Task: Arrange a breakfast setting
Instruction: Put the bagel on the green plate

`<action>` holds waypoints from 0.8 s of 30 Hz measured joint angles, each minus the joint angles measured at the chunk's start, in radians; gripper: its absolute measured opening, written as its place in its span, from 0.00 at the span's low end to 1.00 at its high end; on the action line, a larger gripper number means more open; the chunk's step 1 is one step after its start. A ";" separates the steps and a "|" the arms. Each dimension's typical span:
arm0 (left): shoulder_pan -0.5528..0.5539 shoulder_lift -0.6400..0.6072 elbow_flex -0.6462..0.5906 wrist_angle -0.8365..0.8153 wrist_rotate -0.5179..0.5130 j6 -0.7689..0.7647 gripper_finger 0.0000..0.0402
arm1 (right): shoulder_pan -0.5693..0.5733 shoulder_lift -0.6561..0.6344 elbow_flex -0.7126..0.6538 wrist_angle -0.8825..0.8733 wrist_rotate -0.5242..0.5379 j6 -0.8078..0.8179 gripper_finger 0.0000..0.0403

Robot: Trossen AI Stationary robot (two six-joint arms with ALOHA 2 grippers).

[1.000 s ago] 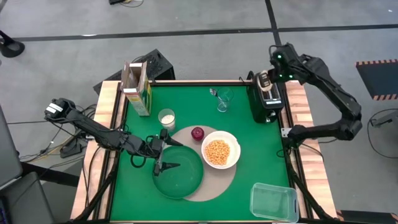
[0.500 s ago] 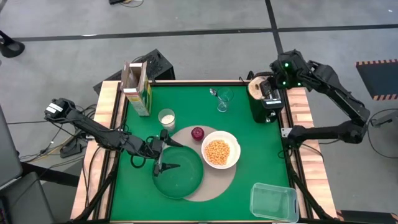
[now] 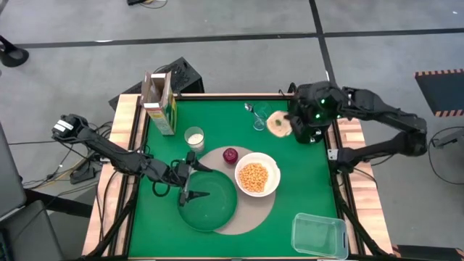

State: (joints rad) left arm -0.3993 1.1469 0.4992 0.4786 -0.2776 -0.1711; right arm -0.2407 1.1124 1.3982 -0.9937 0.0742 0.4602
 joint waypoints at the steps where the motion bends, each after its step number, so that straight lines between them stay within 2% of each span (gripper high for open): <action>1: -0.002 0.000 0.000 0.000 0.000 0.000 0.96 | 0.027 0.005 -0.008 0.018 0.003 0.009 0.14; 6: -0.007 0.000 0.000 -0.001 0.003 -0.008 0.96 | 0.133 0.061 -0.046 0.105 0.007 0.009 0.14; 14: -0.022 0.000 0.000 -0.021 -0.003 -0.014 0.96 | 0.281 0.249 -0.048 0.291 0.007 -0.037 0.14; 19: -0.061 -0.002 0.000 -0.020 -0.082 -0.014 0.96 | 0.331 0.366 -0.048 0.408 -0.026 -0.047 0.14; 24: -0.129 -0.003 0.000 -0.026 -0.104 -0.009 0.96 | 0.358 0.466 -0.048 0.545 -0.089 -0.048 0.14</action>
State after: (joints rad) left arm -0.5283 1.1442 0.4992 0.4522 -0.3814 -0.1805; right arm 0.1173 1.5781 1.3506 -0.4487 -0.0151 0.4126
